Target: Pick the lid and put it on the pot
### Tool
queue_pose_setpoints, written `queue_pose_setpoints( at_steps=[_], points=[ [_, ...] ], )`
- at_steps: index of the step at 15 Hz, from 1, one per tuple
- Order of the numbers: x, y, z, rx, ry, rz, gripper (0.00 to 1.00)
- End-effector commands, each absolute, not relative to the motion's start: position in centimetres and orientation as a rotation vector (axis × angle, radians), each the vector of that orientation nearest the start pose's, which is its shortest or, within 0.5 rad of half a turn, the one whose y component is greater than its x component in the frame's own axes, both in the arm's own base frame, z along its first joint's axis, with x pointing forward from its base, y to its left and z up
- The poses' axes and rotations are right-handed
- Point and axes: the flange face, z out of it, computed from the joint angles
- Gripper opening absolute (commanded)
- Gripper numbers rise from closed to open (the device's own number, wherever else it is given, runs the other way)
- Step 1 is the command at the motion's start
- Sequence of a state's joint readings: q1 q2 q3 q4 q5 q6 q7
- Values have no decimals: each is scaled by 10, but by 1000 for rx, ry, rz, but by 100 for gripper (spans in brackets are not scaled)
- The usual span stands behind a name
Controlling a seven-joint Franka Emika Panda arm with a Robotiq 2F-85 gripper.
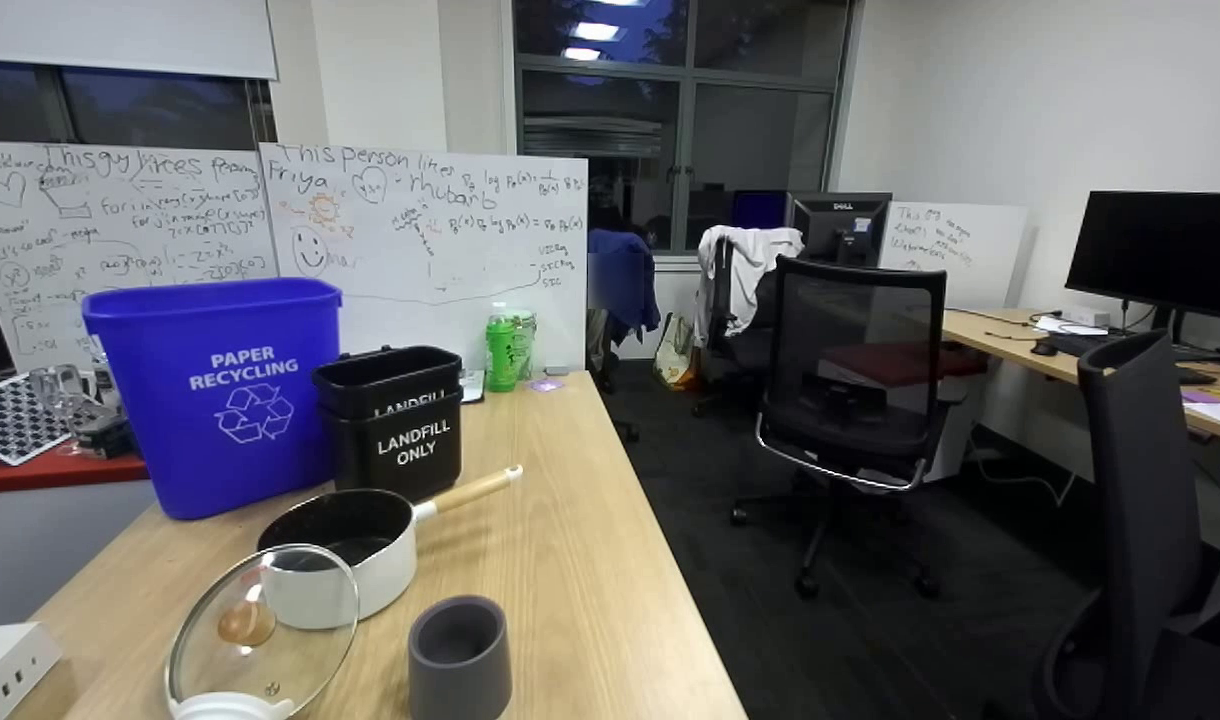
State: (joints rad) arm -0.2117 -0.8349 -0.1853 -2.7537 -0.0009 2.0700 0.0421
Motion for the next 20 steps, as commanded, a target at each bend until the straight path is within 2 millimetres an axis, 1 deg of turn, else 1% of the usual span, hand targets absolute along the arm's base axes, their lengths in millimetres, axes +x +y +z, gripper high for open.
queue_pose_setpoints(
  at_steps=[1,4,6,8,9,11,18,20],
  points=[
    [299,-127,452,-2926,605,-344,100],
    [302,-132,450,-2894,619,-407,100],
    [304,-131,448,-2866,615,-405,100],
    [304,-129,443,-2842,609,-361,100],
    [301,-128,449,-2871,631,-381,100],
    [302,-128,446,-2863,629,-366,100],
    [302,-128,446,-2861,629,-366,100],
    [307,-126,447,-2856,617,-398,100]
  ],
)
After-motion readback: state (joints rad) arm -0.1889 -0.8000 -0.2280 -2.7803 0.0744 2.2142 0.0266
